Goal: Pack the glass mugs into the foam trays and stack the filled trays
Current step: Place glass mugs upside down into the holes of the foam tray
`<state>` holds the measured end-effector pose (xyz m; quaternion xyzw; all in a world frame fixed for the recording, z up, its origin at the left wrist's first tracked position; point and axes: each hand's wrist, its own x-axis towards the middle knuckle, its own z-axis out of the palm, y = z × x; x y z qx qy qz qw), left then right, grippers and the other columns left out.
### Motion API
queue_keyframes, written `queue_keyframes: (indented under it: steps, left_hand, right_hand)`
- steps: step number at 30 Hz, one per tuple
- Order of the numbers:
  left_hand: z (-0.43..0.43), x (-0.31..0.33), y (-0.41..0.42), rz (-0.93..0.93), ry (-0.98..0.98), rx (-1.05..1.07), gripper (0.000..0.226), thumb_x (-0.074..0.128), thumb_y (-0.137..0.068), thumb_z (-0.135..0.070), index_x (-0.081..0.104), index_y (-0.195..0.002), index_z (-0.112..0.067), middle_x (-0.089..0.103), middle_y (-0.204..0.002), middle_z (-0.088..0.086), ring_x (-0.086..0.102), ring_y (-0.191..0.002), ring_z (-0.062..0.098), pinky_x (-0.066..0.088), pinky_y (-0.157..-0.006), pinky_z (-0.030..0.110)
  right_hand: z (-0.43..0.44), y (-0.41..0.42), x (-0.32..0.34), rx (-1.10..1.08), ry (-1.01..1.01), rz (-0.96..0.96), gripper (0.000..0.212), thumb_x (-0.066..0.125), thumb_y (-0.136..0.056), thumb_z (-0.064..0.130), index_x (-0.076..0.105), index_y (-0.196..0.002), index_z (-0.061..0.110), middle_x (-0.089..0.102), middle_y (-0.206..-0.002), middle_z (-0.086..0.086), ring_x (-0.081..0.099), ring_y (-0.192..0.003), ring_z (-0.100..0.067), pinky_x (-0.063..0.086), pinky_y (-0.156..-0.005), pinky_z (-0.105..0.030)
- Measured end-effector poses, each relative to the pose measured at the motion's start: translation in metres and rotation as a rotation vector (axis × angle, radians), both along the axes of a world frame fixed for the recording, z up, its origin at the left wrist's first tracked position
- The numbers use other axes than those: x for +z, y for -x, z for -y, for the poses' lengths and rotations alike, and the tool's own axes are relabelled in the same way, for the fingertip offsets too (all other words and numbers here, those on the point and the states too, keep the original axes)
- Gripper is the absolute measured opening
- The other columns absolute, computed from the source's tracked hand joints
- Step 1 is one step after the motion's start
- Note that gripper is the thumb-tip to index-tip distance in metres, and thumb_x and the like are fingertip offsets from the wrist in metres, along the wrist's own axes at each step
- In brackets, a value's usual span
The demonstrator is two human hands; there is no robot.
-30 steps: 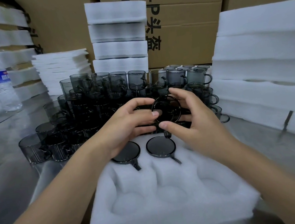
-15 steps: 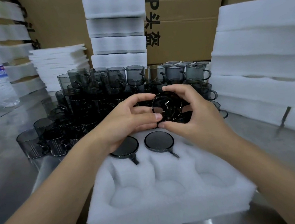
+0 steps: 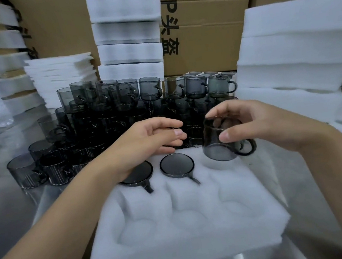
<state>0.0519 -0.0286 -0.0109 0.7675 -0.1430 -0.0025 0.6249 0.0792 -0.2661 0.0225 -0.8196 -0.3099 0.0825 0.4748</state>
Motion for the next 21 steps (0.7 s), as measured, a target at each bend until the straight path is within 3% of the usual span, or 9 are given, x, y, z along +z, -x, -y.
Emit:
queue_keyframes:
  steps: [3, 6, 9, 12, 16, 21]
  left_hand:
    - [0.001, 0.000, 0.001, 0.002, -0.015, 0.001, 0.018, 0.060, -0.090, -0.015, 0.065, -0.106, -0.020, 0.075, -0.098, -0.002, 0.070, -0.093, 0.009, 0.054, -0.075, 0.017]
    - [0.001, 0.000, 0.001, 0.002, -0.013, 0.003, 0.017, 0.060, -0.090, -0.014, 0.066, -0.105, -0.019, 0.075, -0.097, -0.002, 0.070, -0.092, 0.009, 0.054, -0.075, 0.017]
    - [0.001, 0.001, 0.001, -0.001, -0.011, 0.002, 0.016, 0.059, -0.091, -0.013, 0.066, -0.104, -0.019, 0.075, -0.097, -0.002, 0.070, -0.090, 0.008, 0.054, -0.073, 0.016]
    - [0.001, 0.001, 0.001, 0.002, -0.022, -0.004, 0.016, 0.060, -0.090, -0.013, 0.066, -0.104, -0.019, 0.075, -0.097, -0.002, 0.070, -0.089, 0.007, 0.054, -0.074, 0.016]
    - [0.001, 0.001, 0.004, 0.074, -0.084, -0.096, 0.026, 0.067, -0.080, -0.018, 0.066, -0.105, -0.024, 0.073, -0.103, -0.004, 0.067, -0.099, 0.006, 0.050, -0.080, 0.015]
    - [0.006, 0.001, 0.011, 0.170, -0.347, -0.217, 0.036, 0.068, -0.085, -0.008, 0.067, -0.109, -0.035, 0.068, -0.112, -0.015, 0.062, -0.105, 0.000, 0.047, -0.089, 0.015]
  right_hand:
    - [0.001, 0.000, -0.001, 0.030, 0.092, -0.012, 0.053, 0.080, -0.050, 0.045, 0.068, -0.101, 0.038, 0.064, -0.089, 0.010, 0.059, -0.081, -0.007, 0.046, -0.077, -0.031]
    - [-0.002, -0.001, -0.004, 0.051, 0.112, -0.012, 0.054, 0.079, -0.048, 0.047, 0.066, -0.101, 0.044, 0.064, -0.096, 0.008, 0.059, -0.081, -0.010, 0.048, -0.074, -0.030]
    - [-0.004, -0.001, -0.006, 0.058, 0.171, 0.008, 0.056, 0.079, -0.050, 0.050, 0.063, -0.104, 0.048, 0.065, -0.111, -0.006, 0.062, -0.100, -0.027, 0.051, -0.087, -0.042]
    - [-0.005, -0.003, -0.009, 0.083, 0.212, -0.008, 0.056, 0.079, -0.050, 0.050, 0.063, -0.104, 0.049, 0.064, -0.113, -0.009, 0.060, -0.106, -0.030, 0.049, -0.094, -0.050]
    - [-0.002, -0.008, -0.012, 0.106, 0.275, -0.033, 0.057, 0.080, -0.050, 0.050, 0.064, -0.104, 0.048, 0.067, -0.108, 0.006, 0.063, -0.103, -0.019, 0.050, -0.095, -0.044]
    - [-0.002, -0.008, -0.011, 0.110, 0.335, -0.037, 0.055, 0.077, -0.054, 0.059, 0.065, -0.106, 0.048, 0.067, -0.105, 0.021, 0.063, -0.099, 0.000, 0.048, -0.086, -0.023]
